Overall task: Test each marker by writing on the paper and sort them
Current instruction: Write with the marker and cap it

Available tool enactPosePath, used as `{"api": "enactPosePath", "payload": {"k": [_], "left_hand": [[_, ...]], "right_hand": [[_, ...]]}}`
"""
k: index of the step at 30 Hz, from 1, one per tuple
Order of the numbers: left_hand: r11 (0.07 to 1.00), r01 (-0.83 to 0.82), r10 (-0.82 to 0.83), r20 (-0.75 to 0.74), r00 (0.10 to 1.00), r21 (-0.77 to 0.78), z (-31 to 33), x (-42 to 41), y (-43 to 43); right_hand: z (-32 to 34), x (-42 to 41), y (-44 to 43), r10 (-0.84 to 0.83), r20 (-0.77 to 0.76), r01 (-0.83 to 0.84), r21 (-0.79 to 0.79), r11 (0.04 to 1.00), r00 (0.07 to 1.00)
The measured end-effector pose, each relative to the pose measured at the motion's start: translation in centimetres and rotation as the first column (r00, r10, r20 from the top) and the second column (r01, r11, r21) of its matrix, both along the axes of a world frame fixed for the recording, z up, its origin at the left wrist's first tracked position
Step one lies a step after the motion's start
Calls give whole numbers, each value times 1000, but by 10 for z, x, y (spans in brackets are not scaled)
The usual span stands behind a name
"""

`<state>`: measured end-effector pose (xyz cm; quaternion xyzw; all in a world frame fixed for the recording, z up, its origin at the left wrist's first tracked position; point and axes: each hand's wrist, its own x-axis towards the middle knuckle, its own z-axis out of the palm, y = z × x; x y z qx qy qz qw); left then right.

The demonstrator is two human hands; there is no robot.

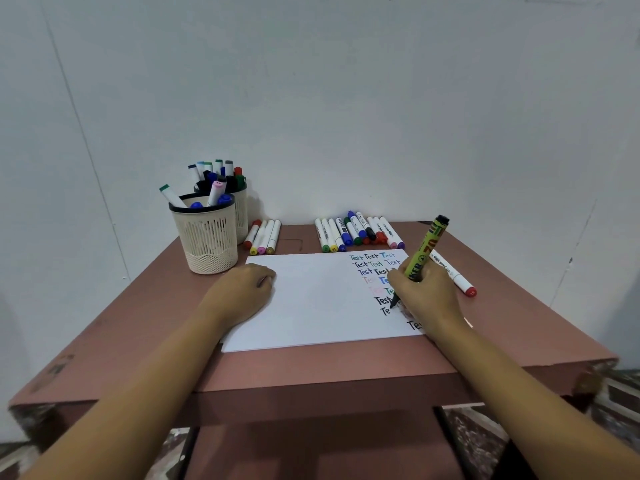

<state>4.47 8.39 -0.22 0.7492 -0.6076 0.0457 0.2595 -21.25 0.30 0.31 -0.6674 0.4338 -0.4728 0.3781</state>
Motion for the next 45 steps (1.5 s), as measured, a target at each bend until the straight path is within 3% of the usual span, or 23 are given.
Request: {"api": "enactPosePath", "payload": {"k": [35, 38, 41, 45], "left_hand": [[1000, -5, 6, -30, 1000, 30, 2, -1, 1], [1000, 3, -2, -37, 999, 29, 2, -1, 1], [999, -17, 22, -140, 990, 42, 5, 0, 1], [999, -34, 40, -217, 975, 34, 4, 5, 0]], "right_hand": [[-3, 2, -6, -78, -5, 77, -21, 997, 997], [-2, 0, -7, -79, 65, 77, 31, 997, 995], [3, -1, -8, -85, 209, 50, 169, 984, 974], [12, -1, -9, -64, 259, -15, 293, 956, 964]]}}
